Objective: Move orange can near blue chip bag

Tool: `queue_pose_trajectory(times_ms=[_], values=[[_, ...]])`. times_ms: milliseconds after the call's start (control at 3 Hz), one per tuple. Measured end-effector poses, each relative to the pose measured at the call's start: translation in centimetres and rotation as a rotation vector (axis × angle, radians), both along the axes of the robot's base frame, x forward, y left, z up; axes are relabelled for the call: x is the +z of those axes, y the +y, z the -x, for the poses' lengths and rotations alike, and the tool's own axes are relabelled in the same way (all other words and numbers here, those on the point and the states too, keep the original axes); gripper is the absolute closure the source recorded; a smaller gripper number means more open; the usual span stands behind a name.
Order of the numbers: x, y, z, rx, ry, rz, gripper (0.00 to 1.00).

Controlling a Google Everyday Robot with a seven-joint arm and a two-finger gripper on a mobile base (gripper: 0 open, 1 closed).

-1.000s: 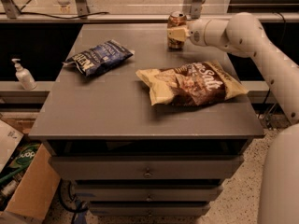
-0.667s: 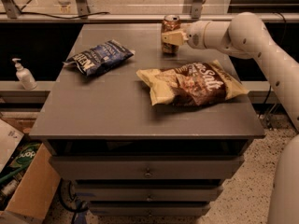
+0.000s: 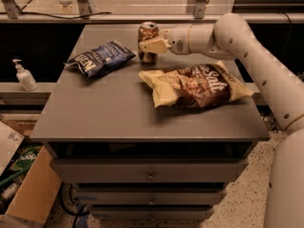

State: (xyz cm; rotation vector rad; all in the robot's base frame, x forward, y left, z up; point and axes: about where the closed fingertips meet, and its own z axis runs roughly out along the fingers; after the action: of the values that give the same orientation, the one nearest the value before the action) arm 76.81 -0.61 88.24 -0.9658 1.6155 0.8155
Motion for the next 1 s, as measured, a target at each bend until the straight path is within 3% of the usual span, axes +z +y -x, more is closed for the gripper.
queue_pose_trajectory(times_ms=[667, 1000], values=[[0.7, 8.0, 2.3, 0.188, -0.008, -0.069, 1.0], [0.5, 10.3, 3.4, 0.247, -0.005, -0.088, 1.0]])
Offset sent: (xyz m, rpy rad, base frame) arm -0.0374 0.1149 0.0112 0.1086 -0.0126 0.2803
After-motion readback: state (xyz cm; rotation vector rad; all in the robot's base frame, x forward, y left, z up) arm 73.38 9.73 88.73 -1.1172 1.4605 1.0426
